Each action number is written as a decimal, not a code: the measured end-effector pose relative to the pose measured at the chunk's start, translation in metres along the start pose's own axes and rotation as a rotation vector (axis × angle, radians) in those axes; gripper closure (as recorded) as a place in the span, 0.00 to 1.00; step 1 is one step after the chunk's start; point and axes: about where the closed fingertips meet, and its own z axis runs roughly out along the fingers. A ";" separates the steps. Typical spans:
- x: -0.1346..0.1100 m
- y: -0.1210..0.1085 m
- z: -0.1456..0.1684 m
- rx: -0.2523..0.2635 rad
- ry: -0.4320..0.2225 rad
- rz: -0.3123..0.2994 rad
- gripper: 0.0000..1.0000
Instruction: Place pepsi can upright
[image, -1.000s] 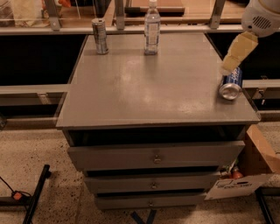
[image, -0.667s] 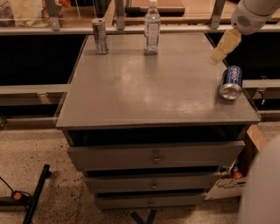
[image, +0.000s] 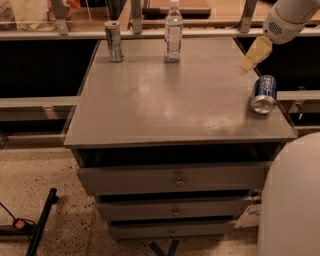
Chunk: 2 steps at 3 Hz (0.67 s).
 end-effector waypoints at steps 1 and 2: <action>0.014 0.005 -0.005 -0.031 0.041 0.133 0.00; 0.027 0.009 -0.004 -0.038 0.109 0.305 0.00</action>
Offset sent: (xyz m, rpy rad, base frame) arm -0.0467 -0.0125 -0.0064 0.1487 0.1835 -0.5221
